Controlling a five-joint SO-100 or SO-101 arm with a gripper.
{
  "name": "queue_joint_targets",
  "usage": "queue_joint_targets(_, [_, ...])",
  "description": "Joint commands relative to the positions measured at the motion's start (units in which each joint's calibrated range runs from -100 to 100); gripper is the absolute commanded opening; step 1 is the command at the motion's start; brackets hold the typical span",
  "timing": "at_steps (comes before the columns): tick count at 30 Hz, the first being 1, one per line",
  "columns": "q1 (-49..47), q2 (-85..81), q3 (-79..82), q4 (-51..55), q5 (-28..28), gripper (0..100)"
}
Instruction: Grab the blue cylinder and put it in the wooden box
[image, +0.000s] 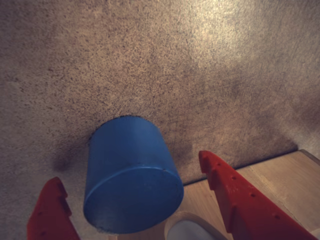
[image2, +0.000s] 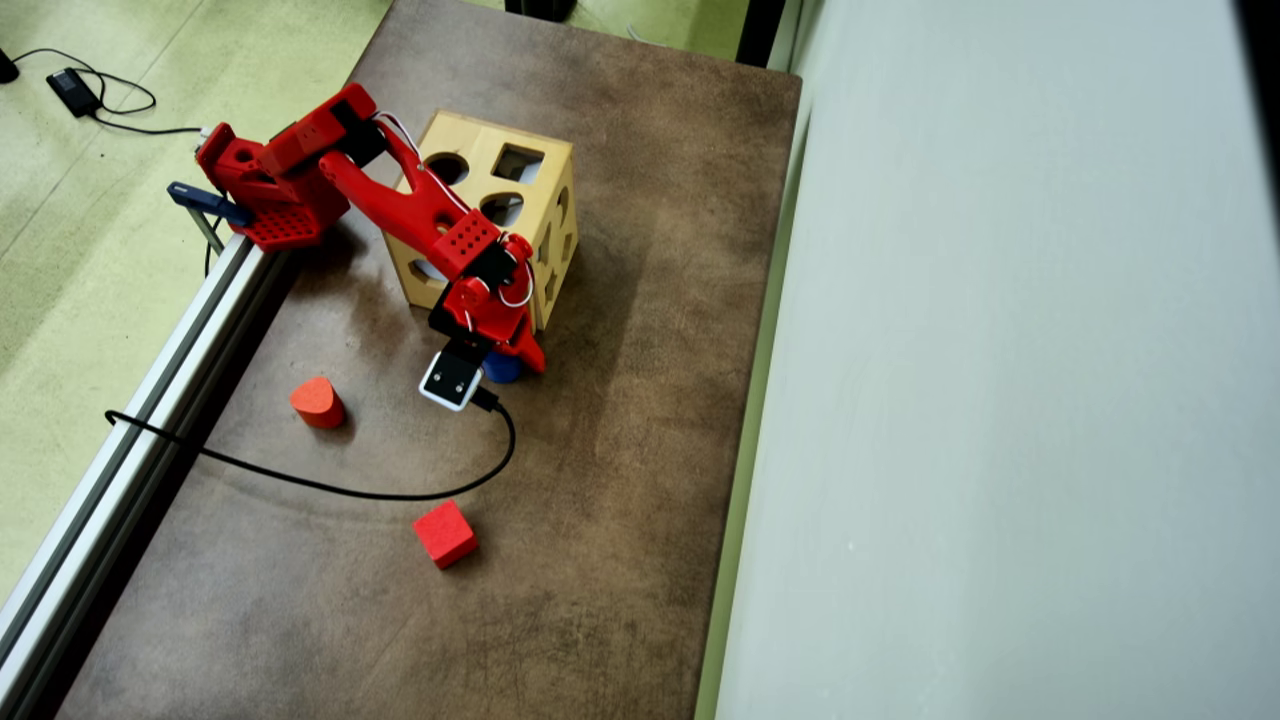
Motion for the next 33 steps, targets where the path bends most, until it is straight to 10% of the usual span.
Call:
queue_joint_targets(1, [-1.54,-0.72,-2.33,0.26,-0.2,40])
queue_joint_targets(9, [-1.54,-0.72,-2.33,-2.39,-0.2,37])
queue_joint_targets(21, [-1.4,-0.72,-2.33,-4.81,-0.24,8])
queue_joint_targets(33, [-1.54,-1.4,-2.33,-4.65,-0.29,10])
